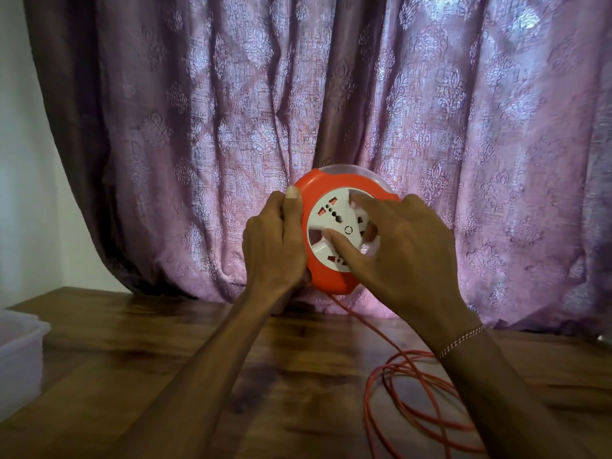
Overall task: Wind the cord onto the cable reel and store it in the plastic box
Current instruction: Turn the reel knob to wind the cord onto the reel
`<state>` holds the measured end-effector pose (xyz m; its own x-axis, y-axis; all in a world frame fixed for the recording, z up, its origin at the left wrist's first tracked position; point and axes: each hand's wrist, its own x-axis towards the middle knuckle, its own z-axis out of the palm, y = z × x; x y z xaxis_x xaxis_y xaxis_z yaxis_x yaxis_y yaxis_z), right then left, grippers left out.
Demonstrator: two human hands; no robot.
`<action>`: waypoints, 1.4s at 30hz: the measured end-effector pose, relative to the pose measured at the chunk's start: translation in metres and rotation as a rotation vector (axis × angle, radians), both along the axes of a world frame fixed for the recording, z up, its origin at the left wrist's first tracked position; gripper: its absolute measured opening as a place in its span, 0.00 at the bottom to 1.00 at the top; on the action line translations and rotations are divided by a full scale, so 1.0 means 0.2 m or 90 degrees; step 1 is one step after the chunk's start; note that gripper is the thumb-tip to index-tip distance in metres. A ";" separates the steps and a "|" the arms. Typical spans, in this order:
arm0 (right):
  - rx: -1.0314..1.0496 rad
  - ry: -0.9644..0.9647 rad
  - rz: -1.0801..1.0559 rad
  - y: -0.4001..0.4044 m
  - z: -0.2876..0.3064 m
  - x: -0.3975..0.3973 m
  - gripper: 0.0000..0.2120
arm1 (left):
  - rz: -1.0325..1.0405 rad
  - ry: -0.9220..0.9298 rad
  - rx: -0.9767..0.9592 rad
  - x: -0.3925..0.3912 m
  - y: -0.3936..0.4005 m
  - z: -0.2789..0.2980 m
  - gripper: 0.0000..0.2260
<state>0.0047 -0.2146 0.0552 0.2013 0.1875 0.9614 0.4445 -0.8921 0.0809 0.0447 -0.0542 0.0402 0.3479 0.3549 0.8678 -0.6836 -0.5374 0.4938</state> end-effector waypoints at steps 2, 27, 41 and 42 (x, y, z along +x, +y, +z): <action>-0.020 -0.010 0.056 -0.02 0.01 0.00 0.18 | -0.005 0.001 -0.002 0.00 0.01 0.00 0.23; 0.005 0.036 -0.034 -0.02 0.02 -0.02 0.31 | -0.035 0.004 -0.009 0.01 0.00 0.00 0.23; -0.229 0.152 0.122 -0.10 0.08 -0.05 0.24 | -0.011 -0.004 0.001 0.02 0.00 0.00 0.23; -0.238 0.163 0.098 -0.08 0.08 -0.05 0.26 | -0.004 -0.002 0.005 0.02 0.00 0.00 0.23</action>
<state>-0.0053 -0.2308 0.0711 0.3657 0.5570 0.7457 0.6172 -0.7448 0.2537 0.0486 -0.0545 0.0398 0.3467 0.3461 0.8718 -0.6890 -0.5367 0.4871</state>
